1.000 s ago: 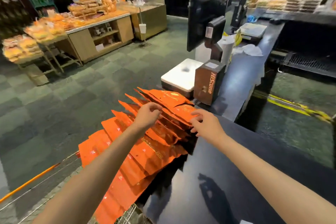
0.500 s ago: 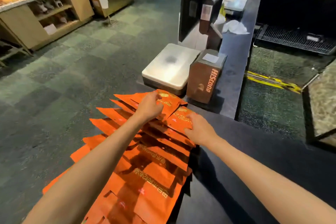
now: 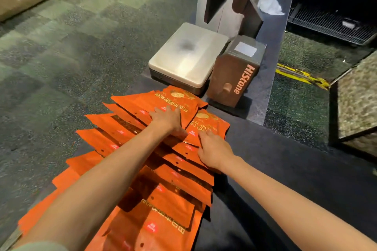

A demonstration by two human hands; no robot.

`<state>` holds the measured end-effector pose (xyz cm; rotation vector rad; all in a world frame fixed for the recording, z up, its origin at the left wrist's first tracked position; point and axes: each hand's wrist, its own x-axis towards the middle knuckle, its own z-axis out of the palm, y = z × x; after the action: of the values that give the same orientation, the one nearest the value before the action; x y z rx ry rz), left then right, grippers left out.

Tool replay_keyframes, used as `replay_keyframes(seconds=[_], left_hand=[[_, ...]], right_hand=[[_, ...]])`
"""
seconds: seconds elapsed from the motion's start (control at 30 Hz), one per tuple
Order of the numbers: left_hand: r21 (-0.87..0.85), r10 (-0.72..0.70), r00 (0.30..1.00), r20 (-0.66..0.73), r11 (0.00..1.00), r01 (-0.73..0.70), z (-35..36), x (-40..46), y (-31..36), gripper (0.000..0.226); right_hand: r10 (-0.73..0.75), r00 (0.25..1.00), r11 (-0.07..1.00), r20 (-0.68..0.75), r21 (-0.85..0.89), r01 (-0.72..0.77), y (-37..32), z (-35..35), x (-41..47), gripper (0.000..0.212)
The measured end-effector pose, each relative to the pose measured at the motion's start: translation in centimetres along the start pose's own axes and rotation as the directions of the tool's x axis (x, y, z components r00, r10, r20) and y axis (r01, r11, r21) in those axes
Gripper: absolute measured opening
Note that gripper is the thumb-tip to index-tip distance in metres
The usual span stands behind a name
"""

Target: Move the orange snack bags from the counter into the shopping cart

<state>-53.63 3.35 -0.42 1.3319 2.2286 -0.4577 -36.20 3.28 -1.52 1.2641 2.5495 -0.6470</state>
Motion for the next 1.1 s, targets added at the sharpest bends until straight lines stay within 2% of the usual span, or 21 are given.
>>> replay_keyframes(seconds=[0.23,0.37,0.47,0.6,0.73,0.9,1.03,1.1], left_hand=[[0.058,0.028,0.998,-0.053,0.998,-0.024,0.3,-0.4,1.0,0.088],[0.123,0.077,0.996,-0.055,0.990,-0.069,-0.4,-1.0,1.9,0.084],[0.206,0.092,0.980,-0.176,0.977,-0.055,-0.3,-0.9,1.4,0.063],[0.203,0.085,0.906,-0.415,0.979,0.000,-1.2,-0.7,-0.3,0.037],[0.216,0.086,0.864,-0.496,0.976,0.027,-3.5,-1.3,-2.3,0.019],[0.254,0.196,0.743,-0.640,0.967,-0.036,-5.0,-3.7,-3.2,0.011],[0.274,0.286,0.625,-0.726,0.954,-0.118,-6.4,-7.4,-3.3,0.020],[0.285,0.325,0.564,-0.759,0.945,-0.161,-7.3,-9.7,-3.2,0.019]], right_hand=[[-0.125,0.988,0.970,-0.088,-0.222,0.103,0.5,0.5,-0.9,0.027],[-0.141,0.983,0.974,-0.120,-0.193,0.117,1.4,0.2,-1.0,0.015],[-0.116,0.985,0.986,-0.129,-0.138,0.098,1.9,-0.4,-1.2,0.016],[-0.094,0.984,0.989,-0.151,-0.131,0.074,2.4,-1.0,-1.5,0.019],[-0.066,0.980,0.994,-0.186,-0.102,0.048,2.6,-1.5,-1.7,0.018],[-0.009,0.961,0.999,-0.275,-0.040,-0.002,2.2,-4.2,-3.3,0.024],[0.041,0.947,0.995,-0.318,0.094,-0.011,1.9,-7.1,-6.2,0.016],[0.045,0.932,0.995,-0.359,0.104,-0.008,1.8,-8.3,-8.0,0.019]])
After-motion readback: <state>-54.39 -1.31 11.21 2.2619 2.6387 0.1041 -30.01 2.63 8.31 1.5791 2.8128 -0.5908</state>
